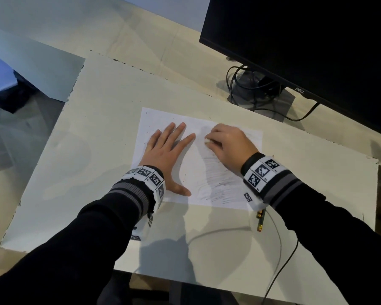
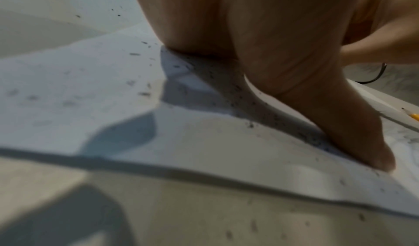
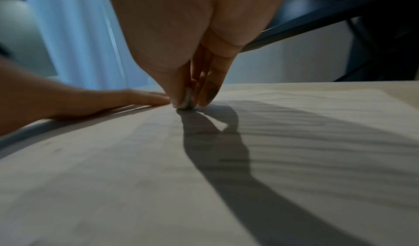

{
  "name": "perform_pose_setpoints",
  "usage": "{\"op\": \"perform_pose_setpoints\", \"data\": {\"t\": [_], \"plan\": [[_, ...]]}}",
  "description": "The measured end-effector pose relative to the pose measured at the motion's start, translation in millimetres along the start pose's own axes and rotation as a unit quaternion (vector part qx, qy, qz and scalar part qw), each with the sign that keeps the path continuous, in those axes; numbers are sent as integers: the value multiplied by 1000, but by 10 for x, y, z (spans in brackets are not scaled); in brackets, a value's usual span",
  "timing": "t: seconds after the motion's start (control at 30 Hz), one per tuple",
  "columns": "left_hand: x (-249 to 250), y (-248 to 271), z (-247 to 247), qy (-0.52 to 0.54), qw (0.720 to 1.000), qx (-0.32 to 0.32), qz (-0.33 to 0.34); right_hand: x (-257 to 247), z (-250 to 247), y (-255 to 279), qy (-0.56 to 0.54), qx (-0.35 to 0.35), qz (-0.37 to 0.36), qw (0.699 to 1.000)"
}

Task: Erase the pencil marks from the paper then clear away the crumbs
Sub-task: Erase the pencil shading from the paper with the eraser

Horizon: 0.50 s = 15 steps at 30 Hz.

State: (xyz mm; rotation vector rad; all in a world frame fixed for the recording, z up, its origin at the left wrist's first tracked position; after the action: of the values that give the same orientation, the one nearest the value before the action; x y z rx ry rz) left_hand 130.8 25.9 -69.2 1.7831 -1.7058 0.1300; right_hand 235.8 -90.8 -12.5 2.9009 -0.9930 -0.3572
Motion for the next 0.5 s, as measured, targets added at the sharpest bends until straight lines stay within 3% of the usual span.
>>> {"op": "perform_pose_setpoints", "data": {"t": [0.1, 0.23, 0.4, 0.5], "plan": [[-4, -4, 6, -2, 1000, 2, 1, 218, -69, -52, -9, 37, 69, 997], [-6, -6, 18, 1, 1000, 3, 5, -69, 11, 53, -5, -17, -14, 1000], [2, 2, 20, -19, 1000, -8, -4, 356, -179, -90, 12, 51, 91, 994], [86, -25, -4, -36, 999, 3, -30, 7, -42, 10, -10, 4, 10, 1000]]}}
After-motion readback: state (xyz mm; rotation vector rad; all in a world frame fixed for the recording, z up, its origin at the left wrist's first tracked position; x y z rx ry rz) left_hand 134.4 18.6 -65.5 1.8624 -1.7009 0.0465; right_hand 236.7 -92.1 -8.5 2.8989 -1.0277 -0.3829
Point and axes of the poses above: each hand's wrist, its own y-axis away from the middle knuckle, its own z-axis out of the palm, x = y × z, the point moved 7 cm from there along -y, towards the middle knuckle, and after that the axes turned 14 degrees about y, right-handed, at the moved point
